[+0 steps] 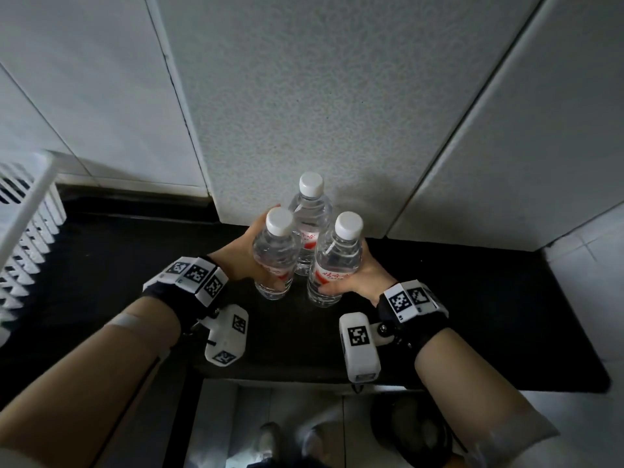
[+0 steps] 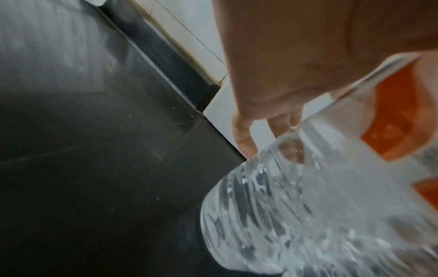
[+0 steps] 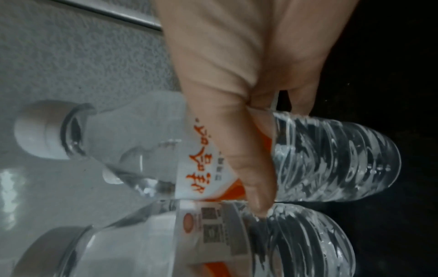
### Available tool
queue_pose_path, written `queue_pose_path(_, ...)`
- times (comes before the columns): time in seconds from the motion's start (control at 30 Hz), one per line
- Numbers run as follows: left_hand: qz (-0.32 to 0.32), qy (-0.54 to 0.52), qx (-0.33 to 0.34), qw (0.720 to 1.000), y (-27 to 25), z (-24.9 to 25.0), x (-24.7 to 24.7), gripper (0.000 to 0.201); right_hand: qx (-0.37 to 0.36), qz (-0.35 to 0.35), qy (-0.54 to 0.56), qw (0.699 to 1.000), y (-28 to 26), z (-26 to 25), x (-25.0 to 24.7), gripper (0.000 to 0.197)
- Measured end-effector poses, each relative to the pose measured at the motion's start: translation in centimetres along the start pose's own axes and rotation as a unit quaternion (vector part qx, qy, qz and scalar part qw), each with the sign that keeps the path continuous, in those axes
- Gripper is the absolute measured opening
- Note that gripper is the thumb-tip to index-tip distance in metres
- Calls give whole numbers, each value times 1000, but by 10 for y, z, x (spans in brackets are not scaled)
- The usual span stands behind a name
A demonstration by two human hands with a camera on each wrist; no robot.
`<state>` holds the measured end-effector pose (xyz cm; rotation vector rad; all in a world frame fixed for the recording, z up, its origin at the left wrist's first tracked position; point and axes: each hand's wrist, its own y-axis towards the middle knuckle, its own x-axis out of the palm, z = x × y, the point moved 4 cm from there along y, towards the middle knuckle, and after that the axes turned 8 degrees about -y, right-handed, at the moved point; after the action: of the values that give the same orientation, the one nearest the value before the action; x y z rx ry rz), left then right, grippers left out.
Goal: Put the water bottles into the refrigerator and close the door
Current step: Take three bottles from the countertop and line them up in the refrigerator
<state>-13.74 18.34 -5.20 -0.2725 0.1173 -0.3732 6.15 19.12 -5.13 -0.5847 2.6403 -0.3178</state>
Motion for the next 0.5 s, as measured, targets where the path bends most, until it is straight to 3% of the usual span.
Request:
queue_pose_path(0.07, -4, 6, -15, 1000, 5, 3, -1, 100, 4, -25, -15, 1000, 2, -2, 2, 100)
queue_pose_path(0.13, -10, 5, -10, 1000, 8, 9, 3, 72, 4, -44, -33, 998, 5, -4, 5, 88)
queue_pose_path(0.27, 8, -60, 21, 998, 10, 8, 12, 86, 24, 6, -19, 1000, 6, -2, 8, 73)
queue_pose_path(0.5, 3, -128, 44, 991, 13, -4, 26, 82, 56, 99, 13, 993, -18, 5, 7, 70)
